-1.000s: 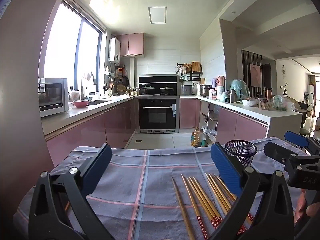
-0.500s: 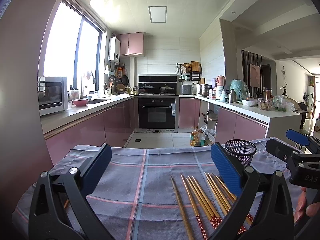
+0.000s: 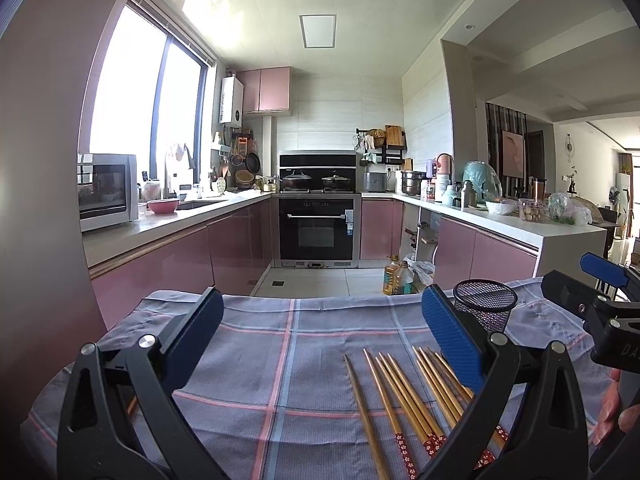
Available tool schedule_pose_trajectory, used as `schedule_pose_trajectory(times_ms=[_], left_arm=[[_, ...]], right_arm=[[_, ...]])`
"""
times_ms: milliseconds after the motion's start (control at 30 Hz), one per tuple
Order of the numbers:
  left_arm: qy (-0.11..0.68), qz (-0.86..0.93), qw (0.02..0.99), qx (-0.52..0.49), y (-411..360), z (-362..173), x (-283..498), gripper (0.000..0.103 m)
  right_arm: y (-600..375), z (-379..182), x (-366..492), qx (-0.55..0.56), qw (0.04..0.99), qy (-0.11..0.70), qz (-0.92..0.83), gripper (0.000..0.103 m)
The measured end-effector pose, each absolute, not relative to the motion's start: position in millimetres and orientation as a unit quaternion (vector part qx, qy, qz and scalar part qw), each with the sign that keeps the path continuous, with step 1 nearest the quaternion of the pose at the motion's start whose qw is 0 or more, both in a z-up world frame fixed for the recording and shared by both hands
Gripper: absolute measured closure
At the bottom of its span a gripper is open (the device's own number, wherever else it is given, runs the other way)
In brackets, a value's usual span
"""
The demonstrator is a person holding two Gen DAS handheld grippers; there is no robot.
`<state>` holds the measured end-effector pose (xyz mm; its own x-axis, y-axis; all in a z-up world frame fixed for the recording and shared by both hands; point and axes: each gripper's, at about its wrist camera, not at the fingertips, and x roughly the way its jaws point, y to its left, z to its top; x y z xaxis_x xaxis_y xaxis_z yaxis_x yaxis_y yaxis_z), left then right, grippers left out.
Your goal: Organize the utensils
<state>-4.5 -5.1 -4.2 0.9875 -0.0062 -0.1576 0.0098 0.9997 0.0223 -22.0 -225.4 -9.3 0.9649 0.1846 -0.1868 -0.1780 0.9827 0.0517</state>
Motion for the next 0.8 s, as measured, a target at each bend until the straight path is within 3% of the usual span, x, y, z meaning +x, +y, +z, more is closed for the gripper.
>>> schedule_pose_trajectory(times_ms=[800], left_arm=[[0.071, -0.006, 0.997, 0.012, -5.8, -0.2, -6.2, 0.005]], right_arm=[[-225.4, -9.7, -21.6, 0.018, 0.990, 0.097, 0.097, 0.006]])
